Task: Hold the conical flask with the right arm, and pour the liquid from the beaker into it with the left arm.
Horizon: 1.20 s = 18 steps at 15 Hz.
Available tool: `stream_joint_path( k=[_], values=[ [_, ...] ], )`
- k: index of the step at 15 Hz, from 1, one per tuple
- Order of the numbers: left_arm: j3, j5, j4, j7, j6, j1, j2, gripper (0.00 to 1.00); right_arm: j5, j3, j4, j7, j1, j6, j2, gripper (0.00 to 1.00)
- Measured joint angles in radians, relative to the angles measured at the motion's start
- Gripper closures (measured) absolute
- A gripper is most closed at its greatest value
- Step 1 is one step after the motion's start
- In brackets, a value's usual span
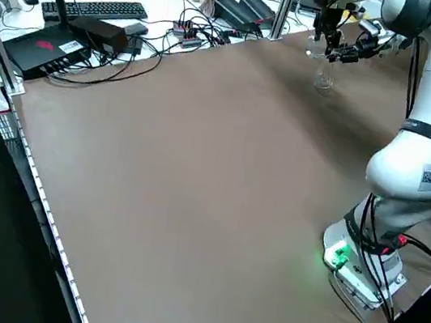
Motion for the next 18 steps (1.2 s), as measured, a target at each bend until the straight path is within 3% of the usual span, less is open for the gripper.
stream_joint_path(
  k=[18],
  values=[
    [0.001,0.074,0.0,-0.032,-0.009,-0.014,-0.004,0.02,0.0,-0.001,0.0,0.0,0.003,0.004,0.003,0.61]
  ],
)
